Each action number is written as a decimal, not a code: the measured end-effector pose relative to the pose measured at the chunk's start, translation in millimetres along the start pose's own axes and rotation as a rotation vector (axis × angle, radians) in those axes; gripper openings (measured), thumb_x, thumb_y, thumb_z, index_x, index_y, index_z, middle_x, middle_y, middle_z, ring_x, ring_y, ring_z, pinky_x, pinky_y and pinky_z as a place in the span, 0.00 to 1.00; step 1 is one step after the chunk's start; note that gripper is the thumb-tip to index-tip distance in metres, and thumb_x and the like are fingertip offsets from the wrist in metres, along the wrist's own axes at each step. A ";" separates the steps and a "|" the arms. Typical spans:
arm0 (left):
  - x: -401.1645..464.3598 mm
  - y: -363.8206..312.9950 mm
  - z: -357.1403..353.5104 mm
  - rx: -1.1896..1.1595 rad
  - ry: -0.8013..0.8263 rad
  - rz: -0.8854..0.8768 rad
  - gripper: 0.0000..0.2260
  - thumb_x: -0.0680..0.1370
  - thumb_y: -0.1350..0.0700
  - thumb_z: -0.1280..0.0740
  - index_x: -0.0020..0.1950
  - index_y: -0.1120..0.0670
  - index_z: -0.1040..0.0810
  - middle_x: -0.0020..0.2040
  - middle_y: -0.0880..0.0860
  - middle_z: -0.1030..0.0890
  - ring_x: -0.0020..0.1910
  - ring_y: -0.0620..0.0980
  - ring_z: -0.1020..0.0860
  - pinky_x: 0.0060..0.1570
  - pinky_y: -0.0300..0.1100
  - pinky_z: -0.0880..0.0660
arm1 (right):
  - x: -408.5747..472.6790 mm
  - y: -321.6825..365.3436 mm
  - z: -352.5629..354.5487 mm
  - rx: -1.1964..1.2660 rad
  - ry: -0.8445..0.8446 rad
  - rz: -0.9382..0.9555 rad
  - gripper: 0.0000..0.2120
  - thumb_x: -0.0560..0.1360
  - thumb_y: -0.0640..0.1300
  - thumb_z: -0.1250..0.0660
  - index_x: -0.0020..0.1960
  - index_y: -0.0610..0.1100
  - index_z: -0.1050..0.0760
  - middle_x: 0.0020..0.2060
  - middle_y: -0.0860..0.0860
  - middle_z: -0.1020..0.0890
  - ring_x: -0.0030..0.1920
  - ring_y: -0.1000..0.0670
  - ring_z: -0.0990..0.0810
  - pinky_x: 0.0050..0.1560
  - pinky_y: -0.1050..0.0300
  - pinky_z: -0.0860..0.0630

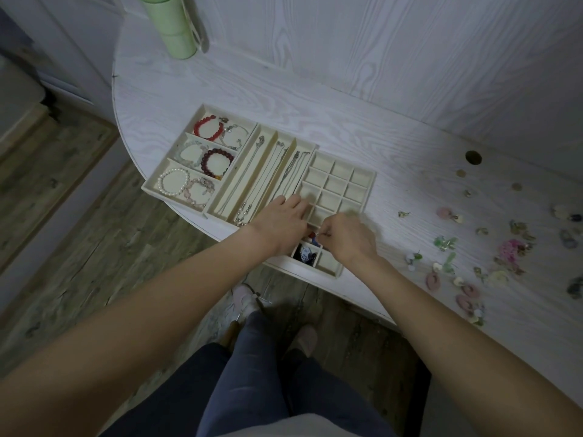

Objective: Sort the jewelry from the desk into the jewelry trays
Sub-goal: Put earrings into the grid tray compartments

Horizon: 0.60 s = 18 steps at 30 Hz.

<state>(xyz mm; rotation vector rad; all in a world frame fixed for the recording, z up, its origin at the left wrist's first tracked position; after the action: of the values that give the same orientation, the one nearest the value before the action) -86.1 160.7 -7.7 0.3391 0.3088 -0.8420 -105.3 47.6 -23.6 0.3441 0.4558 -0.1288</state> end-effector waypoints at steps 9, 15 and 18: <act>-1.3 -1.3 -1.2 -0.023 0.016 0.025 0.16 0.80 0.56 0.42 0.67 0.51 0.26 0.68 0.57 0.37 0.67 0.55 0.39 0.61 0.47 0.37 | -0.5 4.4 -7.5 -0.062 -0.012 0.009 0.08 0.78 0.45 0.36 0.51 0.45 0.20 0.51 0.46 0.19 0.51 0.44 0.20 0.45 0.54 0.25; -1.8 -1.9 -1.2 -0.025 0.024 0.020 0.17 0.80 0.56 0.43 0.68 0.47 0.28 0.72 0.58 0.41 0.69 0.56 0.41 0.63 0.48 0.38 | 3.3 2.2 -9.6 -0.006 0.038 -0.061 0.06 0.76 0.40 0.34 0.50 0.45 0.20 0.50 0.47 0.18 0.50 0.46 0.19 0.41 0.57 0.29; -1.6 -1.1 0.3 -0.036 0.030 0.032 0.17 0.79 0.56 0.42 0.67 0.49 0.27 0.70 0.58 0.39 0.68 0.56 0.40 0.63 0.47 0.38 | 3.3 4.7 -7.5 0.008 0.019 -0.047 0.06 0.77 0.40 0.34 0.51 0.48 0.20 0.51 0.48 0.19 0.51 0.46 0.20 0.41 0.57 0.30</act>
<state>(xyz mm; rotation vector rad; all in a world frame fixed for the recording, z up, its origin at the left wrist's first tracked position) -87.9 161.0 -7.0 0.3225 0.3451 -0.7997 -104.5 54.5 -30.0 0.3433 0.4829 -0.1735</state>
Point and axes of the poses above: each hand's wrist, its own x-axis towards the middle knuckle, its own z-axis out of the back of the hand, y = z × x, the point moved 4 cm from there along x, towards the middle knuckle
